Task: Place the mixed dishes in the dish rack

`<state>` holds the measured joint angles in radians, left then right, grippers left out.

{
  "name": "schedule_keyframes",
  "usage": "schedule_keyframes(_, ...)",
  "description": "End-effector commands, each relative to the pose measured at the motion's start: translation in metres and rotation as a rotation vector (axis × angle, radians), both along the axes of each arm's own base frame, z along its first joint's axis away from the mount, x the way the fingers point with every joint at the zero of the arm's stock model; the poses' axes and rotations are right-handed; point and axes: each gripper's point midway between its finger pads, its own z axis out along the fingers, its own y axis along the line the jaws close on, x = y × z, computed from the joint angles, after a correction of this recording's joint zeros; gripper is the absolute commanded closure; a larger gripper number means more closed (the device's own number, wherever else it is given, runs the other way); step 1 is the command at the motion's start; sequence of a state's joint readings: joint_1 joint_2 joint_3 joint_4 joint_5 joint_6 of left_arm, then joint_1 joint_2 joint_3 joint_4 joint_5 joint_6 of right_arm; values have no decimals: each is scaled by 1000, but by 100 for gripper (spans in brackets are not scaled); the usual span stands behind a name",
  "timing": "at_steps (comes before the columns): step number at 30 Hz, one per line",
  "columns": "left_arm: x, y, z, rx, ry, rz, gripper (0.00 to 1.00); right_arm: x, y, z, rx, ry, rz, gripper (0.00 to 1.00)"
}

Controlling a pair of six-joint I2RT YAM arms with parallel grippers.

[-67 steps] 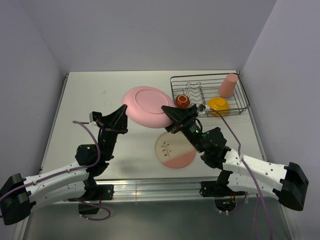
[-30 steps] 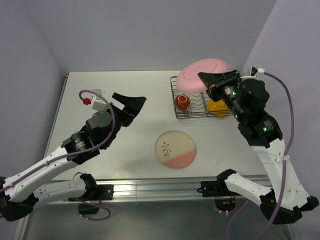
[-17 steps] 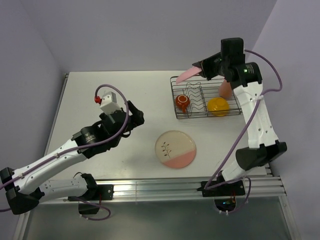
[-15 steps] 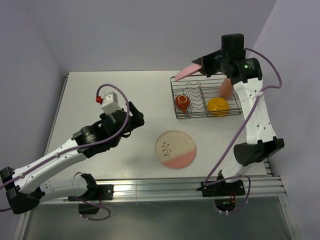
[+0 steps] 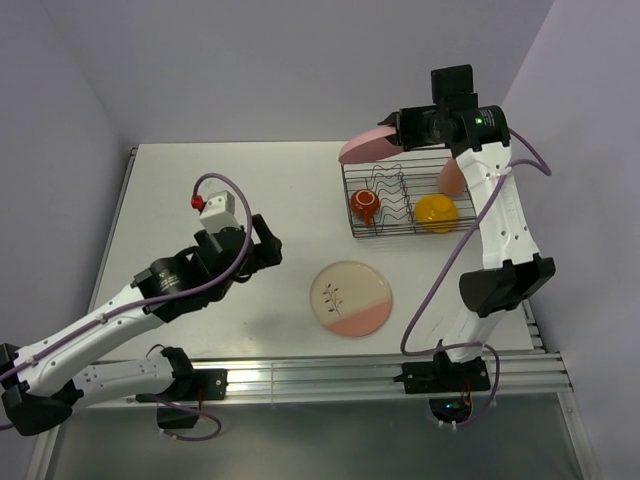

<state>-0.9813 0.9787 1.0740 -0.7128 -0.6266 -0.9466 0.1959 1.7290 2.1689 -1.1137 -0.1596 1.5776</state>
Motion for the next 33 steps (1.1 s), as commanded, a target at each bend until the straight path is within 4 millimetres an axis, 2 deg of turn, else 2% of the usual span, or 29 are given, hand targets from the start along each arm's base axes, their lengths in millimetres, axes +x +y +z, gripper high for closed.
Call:
schedule_keyframes(1, -4, 3, -2, 15, -16, -31, 1, 15, -13, -11, -2, 28, -87, 100)
schedule_keyframes(3, -4, 0, -4, 20, -20, -54, 1, 20, -16, -24, -15, 58, -100, 100)
schedule_keyframes(9, -5, 0, -15, 77, -2, -82, 1, 45, -26, -45, -65, 60, -128, 100)
schedule_keyframes(15, -7, 2, -17, 78, -10, -96, 1, 66, -39, -67, -100, 80, -143, 100)
schedule_keyframes(23, -6, -1, -24, 94, 1, -103, 1, 94, -49, -75, -101, 46, -152, 100)
schedule_keyframes(33, 0, -7, -28, 125, 6, -106, 1, 116, -57, -85, -81, 27, -171, 100)
